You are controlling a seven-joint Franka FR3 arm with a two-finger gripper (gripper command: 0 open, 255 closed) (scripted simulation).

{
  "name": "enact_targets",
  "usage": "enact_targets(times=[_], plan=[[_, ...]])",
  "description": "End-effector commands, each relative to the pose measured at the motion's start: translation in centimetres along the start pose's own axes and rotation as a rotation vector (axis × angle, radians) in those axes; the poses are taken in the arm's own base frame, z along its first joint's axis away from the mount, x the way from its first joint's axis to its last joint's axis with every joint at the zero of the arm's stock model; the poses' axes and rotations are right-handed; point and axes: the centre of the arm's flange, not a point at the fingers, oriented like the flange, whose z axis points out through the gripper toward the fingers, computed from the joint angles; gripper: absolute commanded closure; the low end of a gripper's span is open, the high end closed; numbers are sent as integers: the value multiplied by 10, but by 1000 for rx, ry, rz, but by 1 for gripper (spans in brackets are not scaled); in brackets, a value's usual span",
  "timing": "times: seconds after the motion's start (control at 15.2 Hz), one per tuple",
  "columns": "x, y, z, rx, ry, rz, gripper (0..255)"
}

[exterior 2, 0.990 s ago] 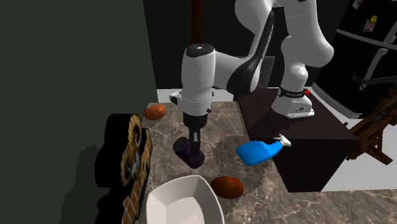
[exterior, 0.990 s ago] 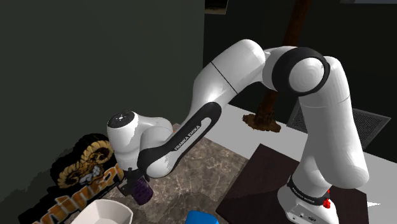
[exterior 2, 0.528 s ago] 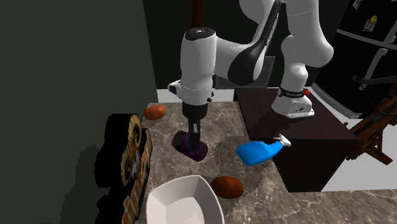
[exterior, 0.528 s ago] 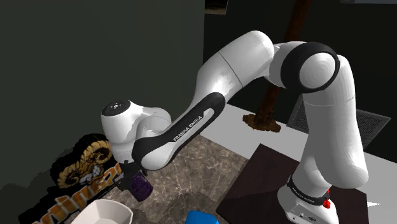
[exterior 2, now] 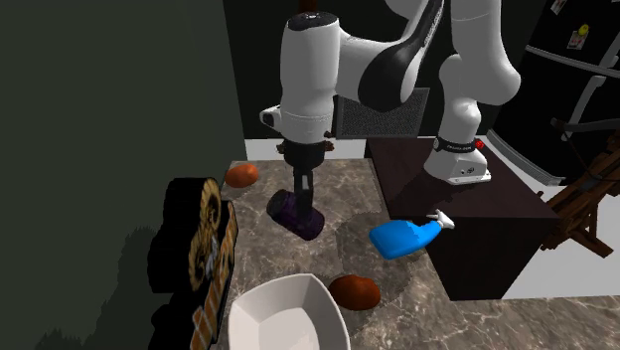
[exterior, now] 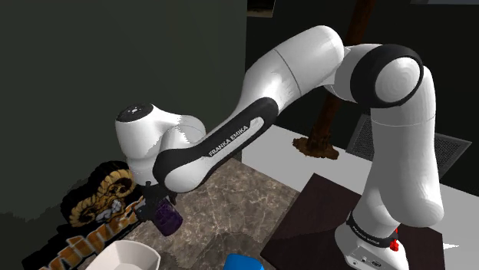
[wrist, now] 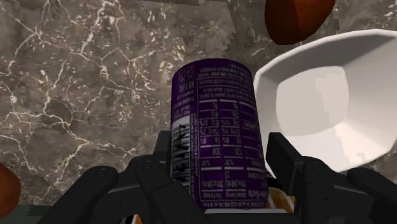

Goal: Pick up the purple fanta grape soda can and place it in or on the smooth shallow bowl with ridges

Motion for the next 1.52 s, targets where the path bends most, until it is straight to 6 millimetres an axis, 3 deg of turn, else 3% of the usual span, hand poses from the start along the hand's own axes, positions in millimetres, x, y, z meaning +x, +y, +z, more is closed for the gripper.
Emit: enact_targets(times=[0.0,0.79,1.45], plan=[[2,-13,-5,0,0,0,255],[20,-174,-30,0,0,0,255],[17,-174,23,0,0,0,255]])
